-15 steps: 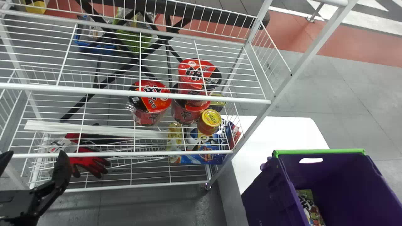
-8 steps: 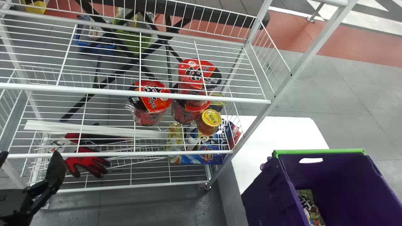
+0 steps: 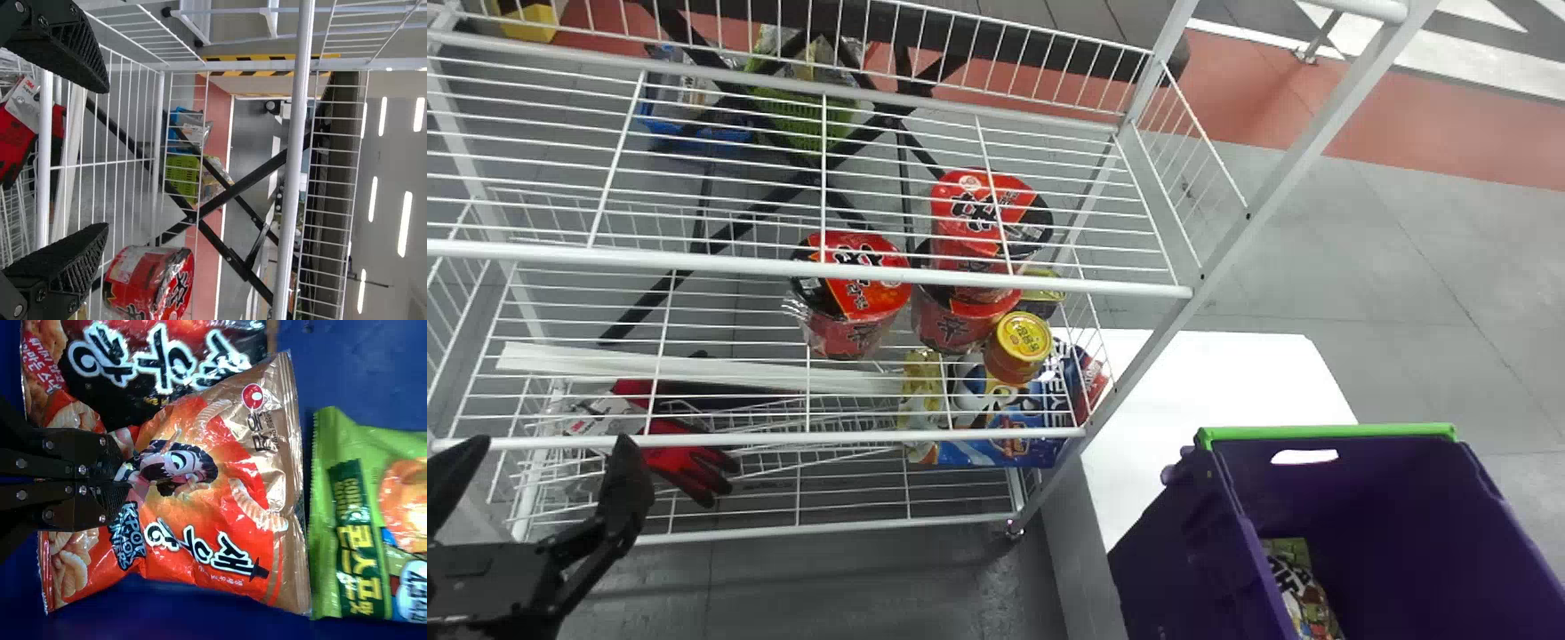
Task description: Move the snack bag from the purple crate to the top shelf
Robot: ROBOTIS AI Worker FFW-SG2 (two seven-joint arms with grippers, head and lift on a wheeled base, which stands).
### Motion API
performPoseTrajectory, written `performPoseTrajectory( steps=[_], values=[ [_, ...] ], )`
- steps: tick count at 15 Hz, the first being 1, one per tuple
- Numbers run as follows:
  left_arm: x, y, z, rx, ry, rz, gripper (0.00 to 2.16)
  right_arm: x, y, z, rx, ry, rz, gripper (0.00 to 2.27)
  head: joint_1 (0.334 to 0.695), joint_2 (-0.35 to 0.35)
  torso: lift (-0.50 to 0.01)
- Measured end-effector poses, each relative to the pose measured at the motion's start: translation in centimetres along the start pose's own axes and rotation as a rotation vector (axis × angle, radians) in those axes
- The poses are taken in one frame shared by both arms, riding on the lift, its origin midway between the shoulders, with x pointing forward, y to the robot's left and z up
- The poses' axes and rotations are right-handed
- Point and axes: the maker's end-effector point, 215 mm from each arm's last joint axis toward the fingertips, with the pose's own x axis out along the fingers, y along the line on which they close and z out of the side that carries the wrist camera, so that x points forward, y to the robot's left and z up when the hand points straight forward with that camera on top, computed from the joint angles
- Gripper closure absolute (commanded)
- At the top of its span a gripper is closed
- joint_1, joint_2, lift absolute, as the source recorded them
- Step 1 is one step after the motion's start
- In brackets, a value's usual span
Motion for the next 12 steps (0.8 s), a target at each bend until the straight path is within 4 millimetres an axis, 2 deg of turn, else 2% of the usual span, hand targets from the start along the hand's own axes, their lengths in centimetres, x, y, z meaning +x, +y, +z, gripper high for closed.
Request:
performPoseTrajectory(
  steps=[6,12],
  values=[
    [-0.2,-0.9,-0.2,0.014,0.005,-0.002,0.09,-0.7,1.1,2.0,-0.011,-0.080,0.024,1.71,0.695,-0.350,-0.410],
    [-0.9,-0.9,0.2,0.028,-0.001,0.006,0.09,-1.3,1.5,3.3,-0.015,-0.135,0.027,1.71,0.695,-0.350,-0.386]
  ],
)
